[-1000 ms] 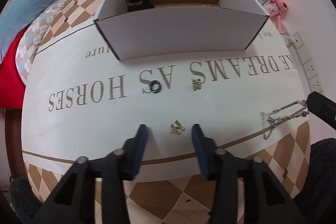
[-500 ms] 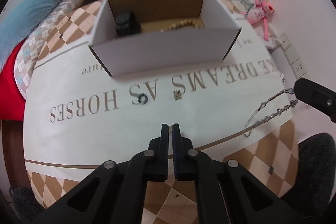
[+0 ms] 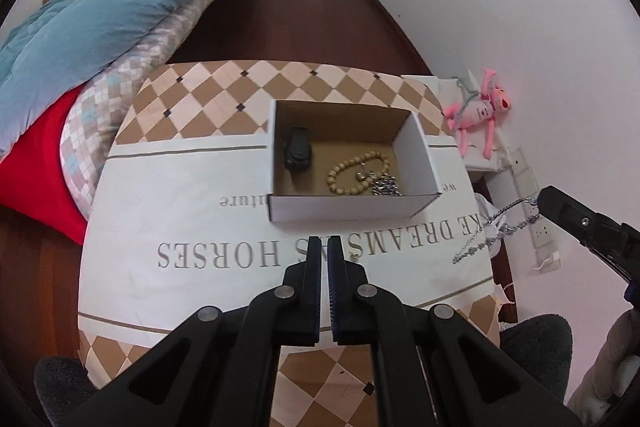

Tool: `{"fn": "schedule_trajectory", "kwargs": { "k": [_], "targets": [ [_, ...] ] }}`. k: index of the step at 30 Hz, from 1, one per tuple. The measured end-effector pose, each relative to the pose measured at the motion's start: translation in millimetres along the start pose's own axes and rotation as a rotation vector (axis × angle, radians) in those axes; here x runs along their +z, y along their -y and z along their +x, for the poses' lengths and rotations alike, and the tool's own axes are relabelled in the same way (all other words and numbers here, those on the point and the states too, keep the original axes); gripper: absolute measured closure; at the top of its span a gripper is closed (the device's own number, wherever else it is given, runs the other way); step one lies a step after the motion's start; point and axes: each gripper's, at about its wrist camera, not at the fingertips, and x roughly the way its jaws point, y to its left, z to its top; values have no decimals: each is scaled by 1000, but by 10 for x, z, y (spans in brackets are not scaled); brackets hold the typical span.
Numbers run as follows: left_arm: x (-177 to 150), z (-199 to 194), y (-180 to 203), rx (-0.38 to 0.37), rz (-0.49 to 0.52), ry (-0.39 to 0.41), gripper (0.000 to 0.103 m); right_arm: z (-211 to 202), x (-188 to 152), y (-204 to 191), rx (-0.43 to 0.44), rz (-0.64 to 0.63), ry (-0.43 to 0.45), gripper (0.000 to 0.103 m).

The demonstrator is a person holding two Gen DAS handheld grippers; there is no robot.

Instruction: Organize jewelry

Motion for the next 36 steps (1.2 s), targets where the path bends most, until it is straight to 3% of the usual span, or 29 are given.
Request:
{"fn": "schedule_trajectory", "kwargs": {
  "k": [5, 8, 9, 10, 11, 12, 23, 24, 25, 27, 28, 30, 32, 36],
  "targets": [
    [-207, 283, -48, -5, -52, -101, 99, 143, -43, 19, 0, 5, -23, 101],
    [-395, 544, -26, 39, -34, -148, 88, 280, -168, 105, -16, 18, -59, 101],
    [-455, 621, -15, 54, -23, -158, 65, 334, -225, 144, -28, 21, -73, 101],
    [-513, 703, -7, 68, -15, -168, 26, 379, -279, 181, -37, 24, -86, 101],
    [-558, 765, -1, 81, -9, -172, 10, 435, -347, 229, -49, 31, -103, 101],
    [-586, 798, 9, 84, -5, -170, 5, 466, -394, 263, -58, 34, -112, 101],
    [-767, 1120, 285, 148, 106, -189, 6, 577, -591, 553, -115, 86, -143, 101],
    [-775, 1126, 309, 143, 113, -185, 14, 576, -585, 556, -118, 86, -140, 101],
    [-775, 1131, 330, 142, 119, -184, 32, 574, -580, 560, -119, 87, -139, 101],
    [-781, 1137, 366, 144, 135, -183, 49, 570, -572, 571, -121, 89, -135, 101],
    [-768, 1125, 381, 140, 145, -176, 68, 572, -569, 576, -121, 91, -135, 101],
    [-738, 1097, 411, 137, 162, -169, 89, 574, -572, 583, -122, 93, -136, 101],
    [-698, 1116, 406, 131, 170, -171, 97, 576, -575, 585, -123, 95, -136, 101],
    [-700, 1113, 388, 127, 172, -162, 100, 571, -577, 585, -122, 94, -134, 101]
  ]
}}
